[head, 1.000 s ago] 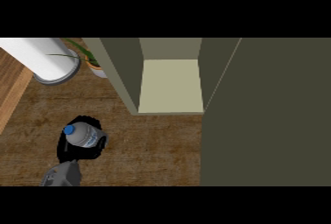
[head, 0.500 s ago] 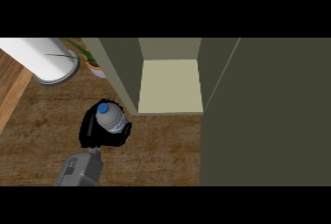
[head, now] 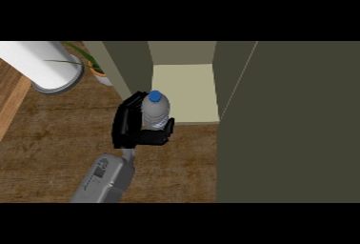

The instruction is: Pick up the bottled water, place it into the cabinet and close the cabinet

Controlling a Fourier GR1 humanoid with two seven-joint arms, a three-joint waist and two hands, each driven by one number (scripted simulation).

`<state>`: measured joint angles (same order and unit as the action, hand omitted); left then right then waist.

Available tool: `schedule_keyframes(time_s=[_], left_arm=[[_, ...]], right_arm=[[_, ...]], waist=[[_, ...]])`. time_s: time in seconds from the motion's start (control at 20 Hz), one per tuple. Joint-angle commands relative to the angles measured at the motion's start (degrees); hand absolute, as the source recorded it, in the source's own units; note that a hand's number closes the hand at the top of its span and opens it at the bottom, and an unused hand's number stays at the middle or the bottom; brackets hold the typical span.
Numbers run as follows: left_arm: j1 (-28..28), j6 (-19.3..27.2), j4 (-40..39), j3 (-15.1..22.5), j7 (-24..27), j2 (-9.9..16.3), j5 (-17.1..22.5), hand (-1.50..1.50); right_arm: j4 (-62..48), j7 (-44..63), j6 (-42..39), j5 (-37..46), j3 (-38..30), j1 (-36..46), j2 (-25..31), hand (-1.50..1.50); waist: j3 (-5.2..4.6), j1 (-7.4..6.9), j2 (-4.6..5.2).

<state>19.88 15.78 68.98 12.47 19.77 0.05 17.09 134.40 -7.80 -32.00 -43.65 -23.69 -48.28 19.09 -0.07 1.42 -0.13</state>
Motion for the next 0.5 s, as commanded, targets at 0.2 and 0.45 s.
schedule_keyframes(time_s=[0.2,0.45], left_arm=[[9.9,11.6,-9.4,3.7,-2.5,-0.1,-0.5,1.5],[20.9,15.4,-16.1,1.8,-8.5,-0.1,-1.1,1.5]], right_arm=[[10.3,4.3,4.0,-3.0,0.8,-0.4,-1.5,-1.5],[12.1,5.8,5.1,-7.8,-0.6,-1.6,0.7,-1.5]], waist=[[-0.01,0.04,0.27],[-0.06,0.83,0.38]])
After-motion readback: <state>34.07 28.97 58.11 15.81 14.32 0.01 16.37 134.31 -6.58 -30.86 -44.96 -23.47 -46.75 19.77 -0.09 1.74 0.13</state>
